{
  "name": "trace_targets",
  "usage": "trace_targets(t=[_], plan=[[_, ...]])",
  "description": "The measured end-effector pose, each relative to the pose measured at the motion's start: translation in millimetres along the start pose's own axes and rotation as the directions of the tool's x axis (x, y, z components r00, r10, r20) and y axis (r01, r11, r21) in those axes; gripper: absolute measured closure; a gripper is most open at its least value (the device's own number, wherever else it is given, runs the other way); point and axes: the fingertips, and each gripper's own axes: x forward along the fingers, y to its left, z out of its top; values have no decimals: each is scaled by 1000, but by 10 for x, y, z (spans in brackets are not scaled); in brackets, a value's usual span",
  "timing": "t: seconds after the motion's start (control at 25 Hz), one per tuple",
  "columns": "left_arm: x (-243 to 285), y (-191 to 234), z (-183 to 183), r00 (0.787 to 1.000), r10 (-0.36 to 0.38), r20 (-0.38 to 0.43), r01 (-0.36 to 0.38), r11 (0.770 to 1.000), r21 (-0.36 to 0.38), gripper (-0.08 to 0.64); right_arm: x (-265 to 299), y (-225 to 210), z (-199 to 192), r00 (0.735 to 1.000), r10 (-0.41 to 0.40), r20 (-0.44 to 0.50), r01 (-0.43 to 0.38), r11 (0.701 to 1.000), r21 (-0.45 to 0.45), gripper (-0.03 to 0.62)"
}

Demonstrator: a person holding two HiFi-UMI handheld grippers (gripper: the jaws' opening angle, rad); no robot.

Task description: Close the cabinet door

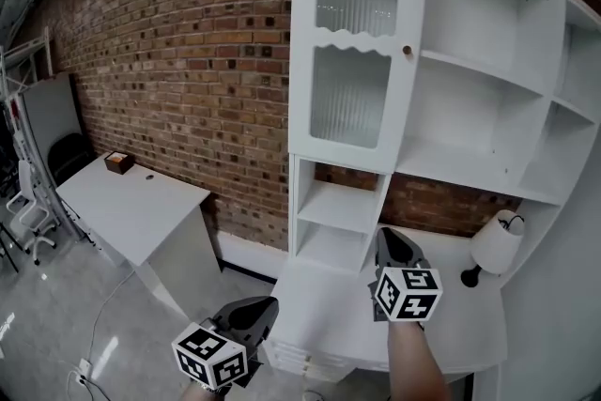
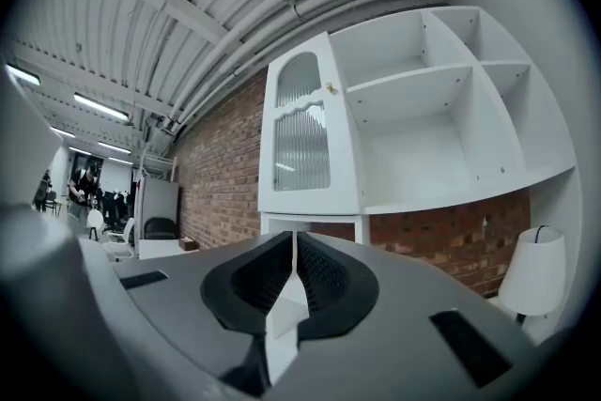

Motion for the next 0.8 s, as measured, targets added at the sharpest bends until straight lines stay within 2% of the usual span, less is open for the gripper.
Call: trace_targets(t=[0.48,0.8], plan=[[-978,-586,-210,999,-42,0,42,999,-7,552,-1240,754,-232,999,15,-33,-15,1000,3,555],[-1312,-798,-427,998,-45,-34,44,999,-30,552,-1691,1039,-432,997,43,-65,-42,999,21,557]])
